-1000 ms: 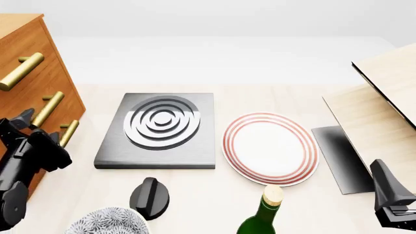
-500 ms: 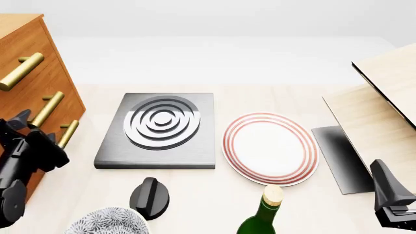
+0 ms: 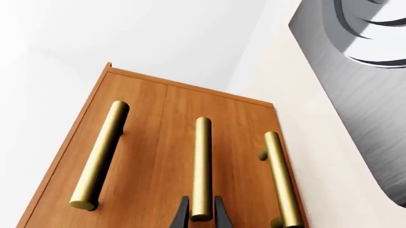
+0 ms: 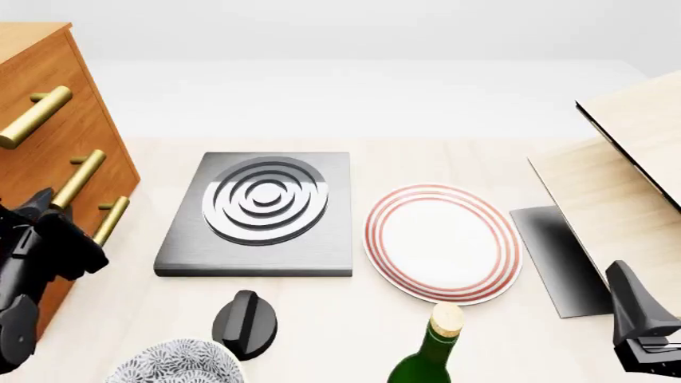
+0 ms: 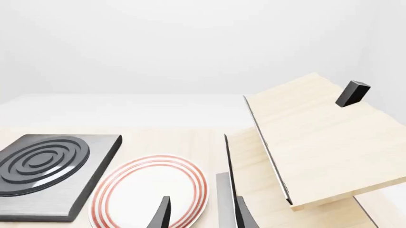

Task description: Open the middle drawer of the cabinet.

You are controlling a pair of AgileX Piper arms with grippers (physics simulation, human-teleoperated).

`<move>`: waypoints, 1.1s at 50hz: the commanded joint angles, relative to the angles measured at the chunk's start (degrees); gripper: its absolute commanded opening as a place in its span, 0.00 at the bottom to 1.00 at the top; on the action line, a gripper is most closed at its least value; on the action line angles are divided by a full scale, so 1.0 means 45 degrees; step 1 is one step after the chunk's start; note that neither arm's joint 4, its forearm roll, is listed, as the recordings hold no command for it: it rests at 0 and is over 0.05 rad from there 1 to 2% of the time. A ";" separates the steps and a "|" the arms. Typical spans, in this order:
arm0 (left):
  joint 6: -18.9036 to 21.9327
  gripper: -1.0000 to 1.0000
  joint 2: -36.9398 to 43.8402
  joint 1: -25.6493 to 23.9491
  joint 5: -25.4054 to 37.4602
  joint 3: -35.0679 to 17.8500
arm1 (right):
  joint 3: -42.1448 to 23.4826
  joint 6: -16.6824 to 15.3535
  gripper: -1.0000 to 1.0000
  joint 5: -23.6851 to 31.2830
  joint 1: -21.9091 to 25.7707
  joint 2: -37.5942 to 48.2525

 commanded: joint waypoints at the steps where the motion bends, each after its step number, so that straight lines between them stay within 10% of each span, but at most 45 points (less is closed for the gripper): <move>1: -0.0084 0.00 0.0375 -0.0348 0.0002 0.0054 | 0.0066 -0.0013 1.00 -0.0121 -0.0053 0.0009; 55: 0.0883 0.00 -0.0235 -0.2124 0.0001 0.0273 | 0.0067 -0.0006 1.00 -0.0123 -0.0056 0.0009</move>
